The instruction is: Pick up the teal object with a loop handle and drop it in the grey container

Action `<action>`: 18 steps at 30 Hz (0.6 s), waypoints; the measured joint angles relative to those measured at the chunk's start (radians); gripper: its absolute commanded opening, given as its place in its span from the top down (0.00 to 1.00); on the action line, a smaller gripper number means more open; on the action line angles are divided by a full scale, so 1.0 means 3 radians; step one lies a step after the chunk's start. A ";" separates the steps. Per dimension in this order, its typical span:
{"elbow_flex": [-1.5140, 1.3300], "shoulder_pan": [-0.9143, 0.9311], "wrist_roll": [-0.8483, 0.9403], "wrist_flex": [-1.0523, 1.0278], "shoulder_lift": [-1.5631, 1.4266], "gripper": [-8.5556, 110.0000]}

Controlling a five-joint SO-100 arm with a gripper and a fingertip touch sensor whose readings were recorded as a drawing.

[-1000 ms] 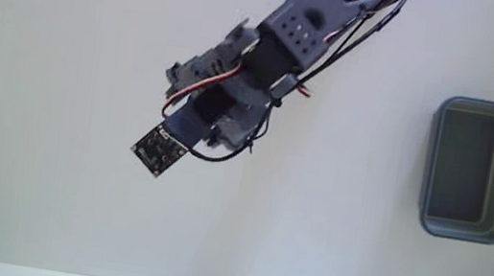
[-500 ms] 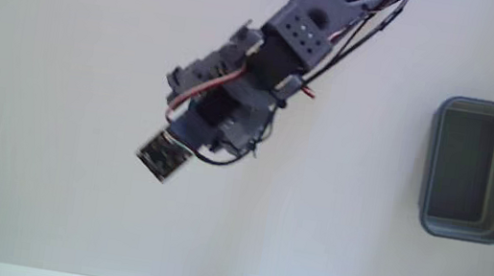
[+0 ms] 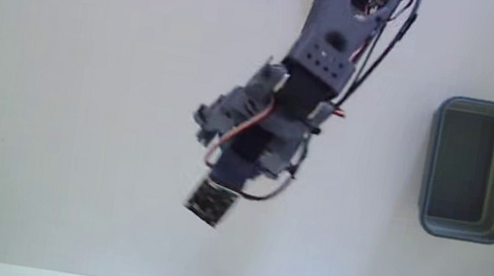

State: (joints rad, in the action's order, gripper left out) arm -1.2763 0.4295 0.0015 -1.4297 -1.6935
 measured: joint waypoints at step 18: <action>0.0072 -0.1299 0.0005 0.0005 0.0143 0.36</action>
State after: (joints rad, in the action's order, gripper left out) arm -1.2548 0.0399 0.0031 -1.4281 -1.6506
